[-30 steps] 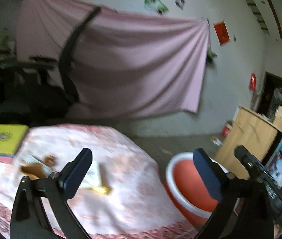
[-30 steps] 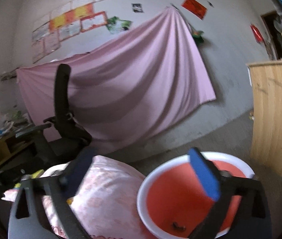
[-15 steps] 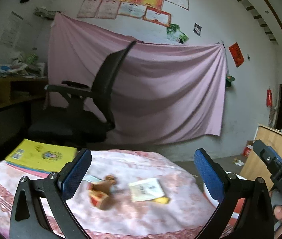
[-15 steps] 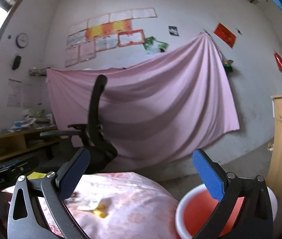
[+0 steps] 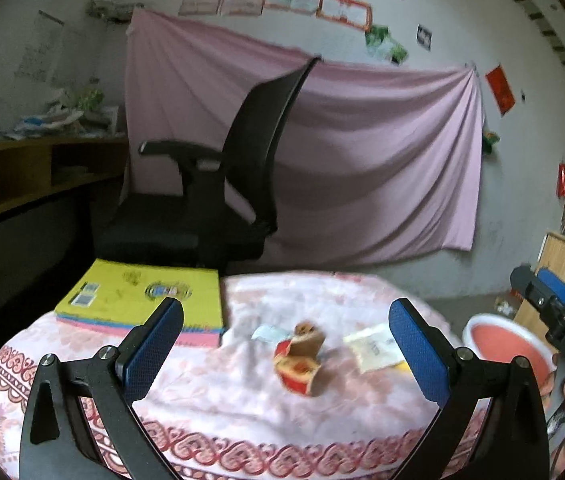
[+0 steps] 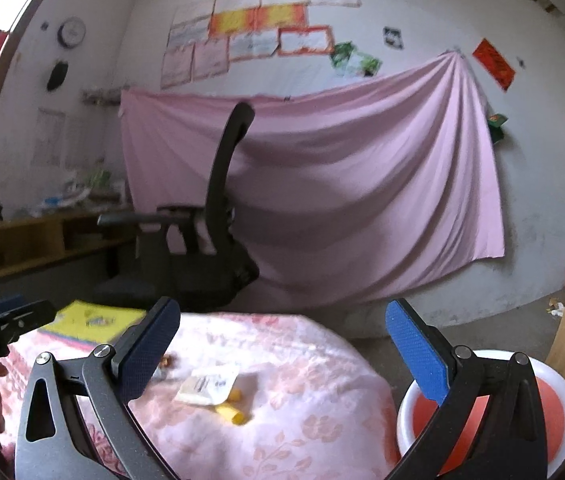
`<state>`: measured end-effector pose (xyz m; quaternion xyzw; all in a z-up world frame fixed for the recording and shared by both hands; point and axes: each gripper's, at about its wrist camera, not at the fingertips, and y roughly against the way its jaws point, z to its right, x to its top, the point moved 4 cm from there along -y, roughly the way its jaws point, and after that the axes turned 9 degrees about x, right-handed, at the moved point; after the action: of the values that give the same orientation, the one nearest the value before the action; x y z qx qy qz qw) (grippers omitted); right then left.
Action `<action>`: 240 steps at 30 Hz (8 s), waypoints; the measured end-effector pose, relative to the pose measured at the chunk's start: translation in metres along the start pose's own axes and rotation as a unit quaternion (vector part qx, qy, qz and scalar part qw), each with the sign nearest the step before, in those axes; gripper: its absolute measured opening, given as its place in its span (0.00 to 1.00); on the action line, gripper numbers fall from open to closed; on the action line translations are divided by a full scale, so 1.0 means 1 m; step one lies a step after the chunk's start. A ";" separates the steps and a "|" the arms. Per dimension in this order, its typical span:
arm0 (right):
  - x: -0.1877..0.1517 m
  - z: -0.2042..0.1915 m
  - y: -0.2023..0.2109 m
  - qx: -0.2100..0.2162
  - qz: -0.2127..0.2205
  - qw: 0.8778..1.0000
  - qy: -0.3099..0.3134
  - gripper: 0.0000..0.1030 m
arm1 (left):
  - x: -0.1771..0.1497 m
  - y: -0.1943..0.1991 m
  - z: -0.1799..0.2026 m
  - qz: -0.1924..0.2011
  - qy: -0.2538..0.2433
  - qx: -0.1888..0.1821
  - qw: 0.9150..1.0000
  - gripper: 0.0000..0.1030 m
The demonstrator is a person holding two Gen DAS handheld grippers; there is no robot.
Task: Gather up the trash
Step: 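Move both open tools back over the table toward the red paper cup, then close the left tool on the red paper cup while the right tool approaches the yellow plug, then grasp the yellow plug with the right tool while the left tool lifts the cup, then carry the cup and yellow plug over the orange basin, then open both tools to drop the cup and plug into the basin, then move both open tools back over the table toward the green-striped strip and packet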
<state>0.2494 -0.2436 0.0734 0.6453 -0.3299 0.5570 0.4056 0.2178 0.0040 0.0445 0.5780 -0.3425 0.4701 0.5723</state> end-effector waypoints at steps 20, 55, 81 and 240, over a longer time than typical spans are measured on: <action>-0.057 0.003 -0.075 0.055 -0.248 0.966 -0.053 0.76 | -0.042 -0.080 0.007 -0.222 -0.015 -0.044 0.974 0.50; -0.083 -0.039 -0.091 0.135 -0.338 0.931 -0.004 0.14 | -0.043 -0.085 0.007 -0.232 0.030 -0.099 0.967 0.00; -0.045 -0.068 -0.024 0.176 -0.191 0.965 0.030 0.13 | -0.030 -0.030 0.021 -0.123 0.016 -0.096 0.988 0.00; -0.057 -0.047 -0.108 0.106 -0.266 0.958 0.034 0.96 | -0.013 -0.084 -0.046 -0.149 0.027 0.021 0.988 0.86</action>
<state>0.3141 -0.1540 0.0028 0.7296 -0.0716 0.4822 0.4795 0.2850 0.0563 -0.0001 0.6217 -0.2268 0.4024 0.6326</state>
